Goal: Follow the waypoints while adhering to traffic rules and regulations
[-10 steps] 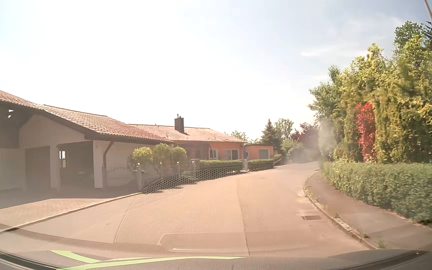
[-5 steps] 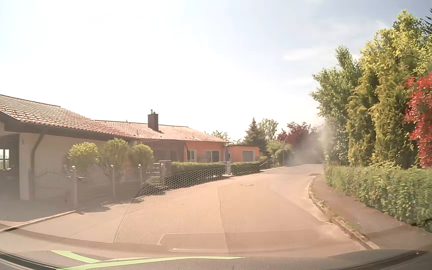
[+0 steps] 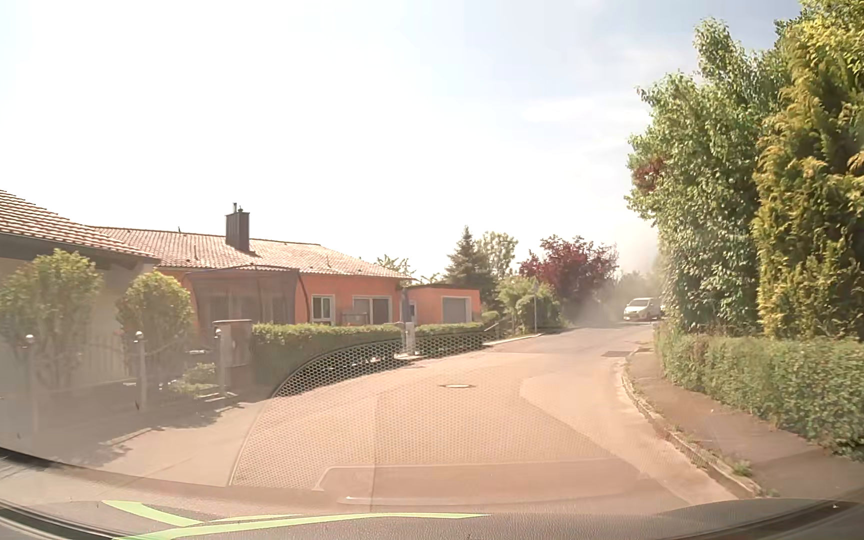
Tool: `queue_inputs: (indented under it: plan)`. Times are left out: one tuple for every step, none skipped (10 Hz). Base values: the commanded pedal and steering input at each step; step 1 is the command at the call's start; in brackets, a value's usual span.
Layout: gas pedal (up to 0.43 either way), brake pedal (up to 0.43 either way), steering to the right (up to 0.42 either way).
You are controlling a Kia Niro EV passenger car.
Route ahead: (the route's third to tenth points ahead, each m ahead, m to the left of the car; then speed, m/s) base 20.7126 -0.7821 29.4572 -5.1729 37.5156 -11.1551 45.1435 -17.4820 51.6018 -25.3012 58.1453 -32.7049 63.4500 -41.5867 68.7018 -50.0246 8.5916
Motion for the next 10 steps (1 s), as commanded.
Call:
queue_inputs:
  plan:
    - [0.059, 0.0, 0.081]
    - [0.059, 0.0, 0.084]
    - [0.059, 0.0, 0.085]
    - [0.059, 0.0, 0.084]
    - [0.059, 0.0, 0.085]
    - [0.059, 0.0, 0.085]
    - [0.067, 0.0, 0.084]
    - [0.067, 0.0, 0.085]
    - [0.067, 0.0, 0.085]
    - [0.067, 0.0, 0.085]
